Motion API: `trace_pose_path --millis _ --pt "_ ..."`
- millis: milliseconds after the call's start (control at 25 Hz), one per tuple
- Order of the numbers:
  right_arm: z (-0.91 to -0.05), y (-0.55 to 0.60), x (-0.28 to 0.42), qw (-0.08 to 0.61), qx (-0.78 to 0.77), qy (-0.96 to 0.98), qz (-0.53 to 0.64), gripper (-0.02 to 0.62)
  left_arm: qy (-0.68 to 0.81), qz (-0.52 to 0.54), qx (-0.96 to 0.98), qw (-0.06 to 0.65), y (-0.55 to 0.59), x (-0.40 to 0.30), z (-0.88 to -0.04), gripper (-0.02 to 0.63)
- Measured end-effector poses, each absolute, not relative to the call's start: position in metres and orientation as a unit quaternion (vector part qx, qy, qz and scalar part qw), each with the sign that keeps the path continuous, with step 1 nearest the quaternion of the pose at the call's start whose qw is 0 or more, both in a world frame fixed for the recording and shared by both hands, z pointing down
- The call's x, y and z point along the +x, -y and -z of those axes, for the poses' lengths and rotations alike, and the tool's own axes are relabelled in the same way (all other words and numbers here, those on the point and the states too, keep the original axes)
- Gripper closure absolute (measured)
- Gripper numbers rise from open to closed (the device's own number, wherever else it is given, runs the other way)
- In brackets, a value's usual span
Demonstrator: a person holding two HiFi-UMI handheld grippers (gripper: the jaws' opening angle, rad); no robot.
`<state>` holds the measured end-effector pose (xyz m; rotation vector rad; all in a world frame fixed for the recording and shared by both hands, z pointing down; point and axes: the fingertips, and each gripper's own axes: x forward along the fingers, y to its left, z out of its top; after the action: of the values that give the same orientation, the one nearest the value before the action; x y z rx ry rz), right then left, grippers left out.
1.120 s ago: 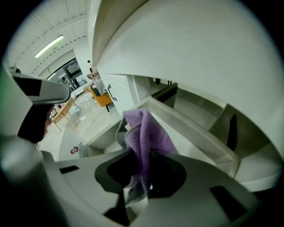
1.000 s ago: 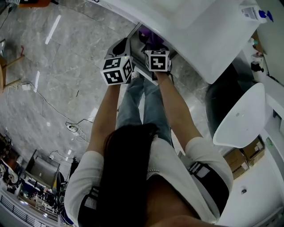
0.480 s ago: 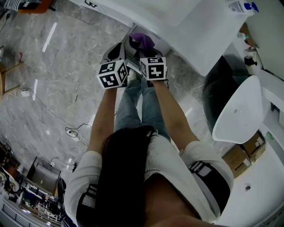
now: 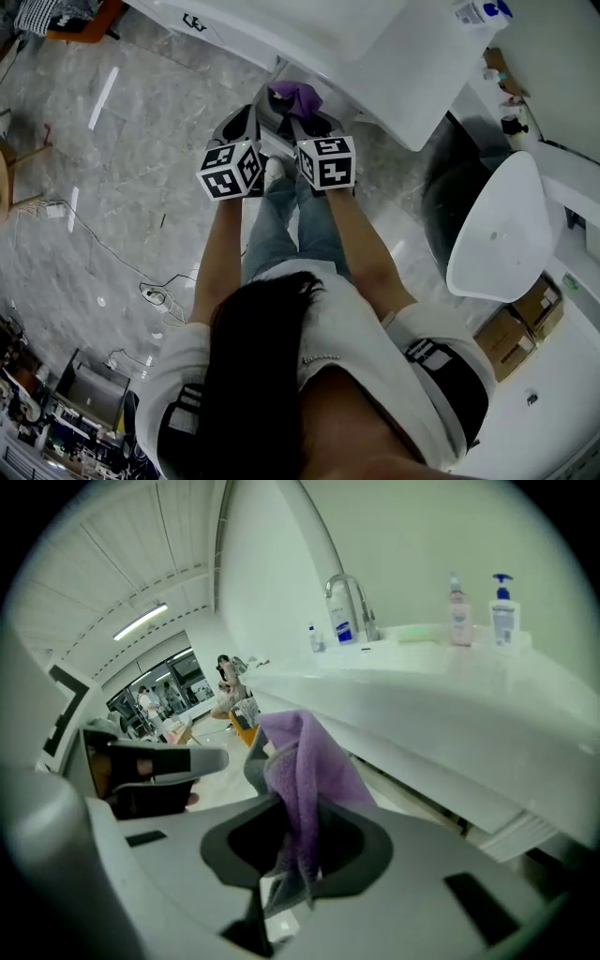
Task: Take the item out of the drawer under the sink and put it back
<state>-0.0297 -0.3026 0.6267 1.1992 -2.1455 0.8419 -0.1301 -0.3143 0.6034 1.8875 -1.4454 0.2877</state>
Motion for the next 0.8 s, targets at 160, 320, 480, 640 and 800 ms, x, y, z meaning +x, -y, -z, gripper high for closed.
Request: trace_pose_path --millis 160,320,480,640,800 --pt "-0.590 0.304 -0.030 0.247 0.453 0.806 -0.290 0.511 0.565 -0.100 0.742 0.347 0.313 -0.130 -0.576 0.603" --pt "-0.552 0.311 -0.029 0.217 0.464 0.816 -0.269 0.511 0.568 -0.077 0.745 0.341 0.313 -0.131 -0.551 0.603" --pt "-0.517 0.316 -0.025 0.191 0.477 0.821 -0.248 0.511 0.563 -0.055 0.753 0.337 0.314 -0.127 -0.525 0.603" --pt "-0.487 0.320 -0.015 0.166 0.493 0.822 -0.232 0.511 0.544 -0.059 0.773 0.322 0.320 -0.113 -0.508 0.603" --pt "-0.463 0.323 -0.003 0.150 0.510 0.820 -0.212 0.511 0.535 -0.056 0.788 0.299 0.320 -0.098 -0.486 0.603"
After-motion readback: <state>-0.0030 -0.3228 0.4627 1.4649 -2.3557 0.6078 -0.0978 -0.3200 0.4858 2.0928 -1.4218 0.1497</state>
